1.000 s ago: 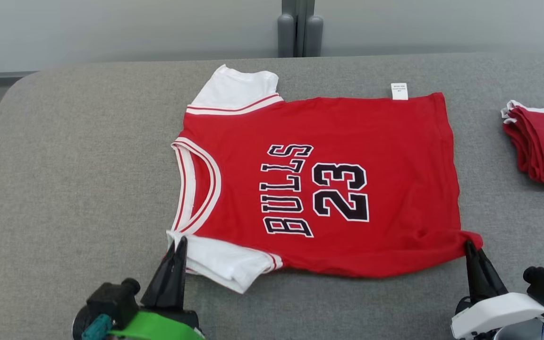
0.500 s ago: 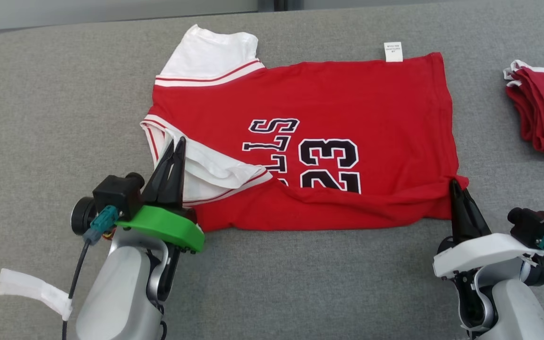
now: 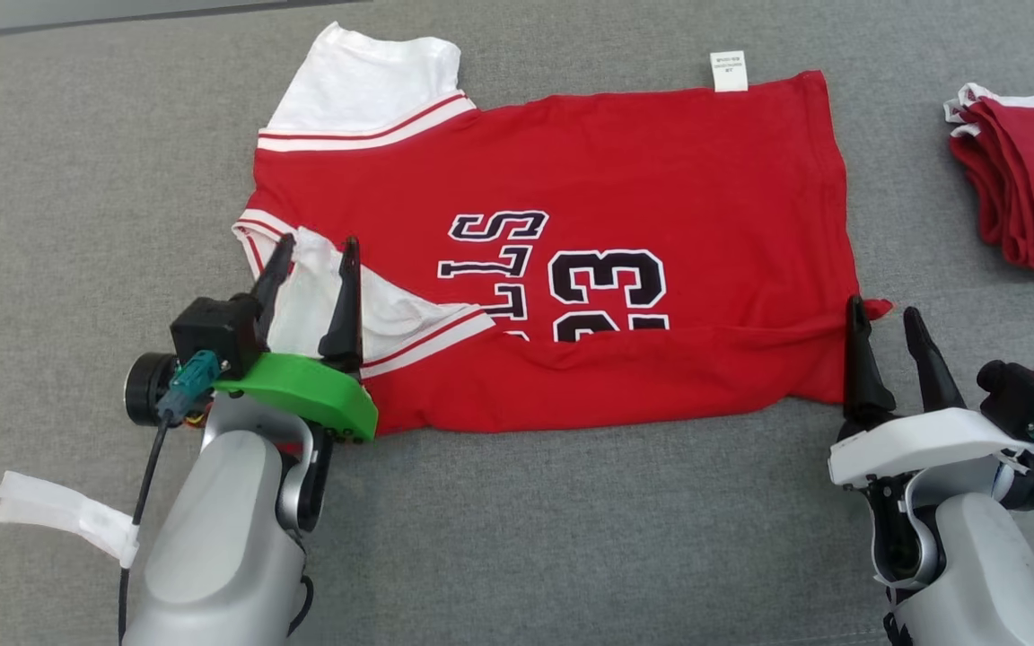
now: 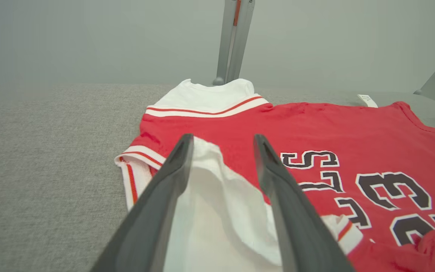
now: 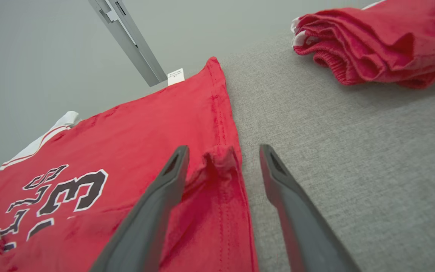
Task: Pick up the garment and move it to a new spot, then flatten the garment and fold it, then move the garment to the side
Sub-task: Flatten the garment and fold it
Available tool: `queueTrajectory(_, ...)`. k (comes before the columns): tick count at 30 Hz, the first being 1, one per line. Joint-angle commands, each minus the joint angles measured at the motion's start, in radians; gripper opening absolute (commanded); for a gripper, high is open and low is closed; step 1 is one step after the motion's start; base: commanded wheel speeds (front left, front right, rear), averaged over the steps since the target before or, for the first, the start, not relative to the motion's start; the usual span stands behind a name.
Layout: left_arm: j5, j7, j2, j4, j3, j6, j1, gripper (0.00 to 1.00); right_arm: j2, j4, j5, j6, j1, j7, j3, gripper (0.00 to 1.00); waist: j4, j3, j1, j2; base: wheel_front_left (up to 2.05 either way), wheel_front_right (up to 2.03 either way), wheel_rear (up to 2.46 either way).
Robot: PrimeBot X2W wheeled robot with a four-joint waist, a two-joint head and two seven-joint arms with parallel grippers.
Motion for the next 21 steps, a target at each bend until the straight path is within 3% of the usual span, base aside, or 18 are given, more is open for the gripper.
queueTrajectory(1, 0.002, -0.009, 0.001, -0.024, 0.013, 0.006, -0.002, 1.0, -0.002, -0.005, -0.018, 0.0, -0.015, -0.009, -0.009, 1.0, 0.01, -0.01, 0.0, 0.0, 0.0, 0.0, 0.0)
queueTrajectory(13, -0.035, -0.004, 0.015, -0.17, 0.106, 0.018, 0.193, 1.0, -0.002, -0.136, -0.118, 0.0, 0.074, -0.022, -0.097, 1.0, 0.055, -0.1, 0.0, 0.0, 0.0, 0.0, 0.0)
queueTrajectory(21, -0.118, 0.165, 0.023, -0.184, 0.128, 0.027, 0.317, 1.0, -0.002, -0.212, -0.144, 0.0, 0.141, 0.018, -0.093, 1.0, 0.063, -0.148, 0.0, 0.0, 0.0, 0.0, 0.0)
